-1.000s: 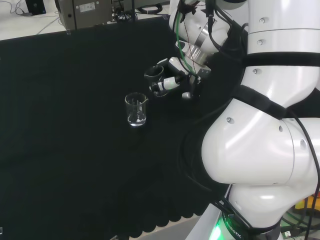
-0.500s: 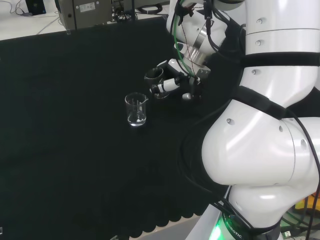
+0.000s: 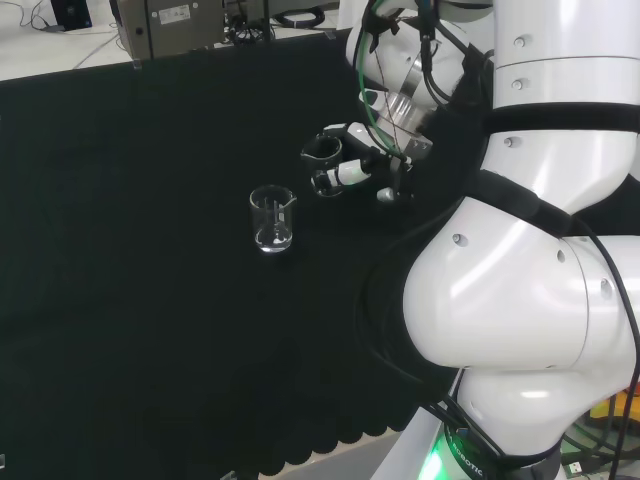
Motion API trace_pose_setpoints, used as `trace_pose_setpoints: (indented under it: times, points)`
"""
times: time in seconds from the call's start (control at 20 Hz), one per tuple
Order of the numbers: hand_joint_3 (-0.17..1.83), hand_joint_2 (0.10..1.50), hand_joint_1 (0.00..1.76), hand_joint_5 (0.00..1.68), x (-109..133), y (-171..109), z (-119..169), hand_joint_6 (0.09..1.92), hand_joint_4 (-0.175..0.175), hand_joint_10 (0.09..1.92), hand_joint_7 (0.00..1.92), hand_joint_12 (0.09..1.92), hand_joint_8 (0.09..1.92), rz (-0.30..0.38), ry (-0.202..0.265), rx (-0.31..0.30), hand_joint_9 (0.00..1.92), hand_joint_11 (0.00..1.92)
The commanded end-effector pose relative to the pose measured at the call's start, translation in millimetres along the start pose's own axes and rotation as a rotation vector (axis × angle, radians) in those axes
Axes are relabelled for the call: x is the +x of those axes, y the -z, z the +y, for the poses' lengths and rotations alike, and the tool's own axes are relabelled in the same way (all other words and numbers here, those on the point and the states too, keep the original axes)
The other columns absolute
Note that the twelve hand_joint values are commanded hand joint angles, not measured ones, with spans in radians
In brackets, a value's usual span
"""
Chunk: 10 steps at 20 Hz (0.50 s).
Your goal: Place the beaker back on the table.
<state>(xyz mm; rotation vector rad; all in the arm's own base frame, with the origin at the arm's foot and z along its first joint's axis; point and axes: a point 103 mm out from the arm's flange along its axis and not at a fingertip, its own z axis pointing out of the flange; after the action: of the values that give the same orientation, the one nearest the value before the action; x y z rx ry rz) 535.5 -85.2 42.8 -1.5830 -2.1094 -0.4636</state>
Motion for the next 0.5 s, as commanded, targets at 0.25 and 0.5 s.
trace_pose_setpoints:
  times: [0.25, 0.5]
  points:
    - [-0.17, 0.95, 0.87, 0.37, -2.5, 9.8, -11.0, 0.36, 0.006, 0.09, 0.4, 1.29, 0.67, 0.001, -0.046, 0.104, 0.82, 0.4]
    - [-0.17, 0.92, 0.82, 0.34, -0.5, 13.1, -8.8, 0.16, 0.007, 0.09, 0.26, 1.33, 0.68, 0.001, -0.057, 0.125, 0.71, 0.29]
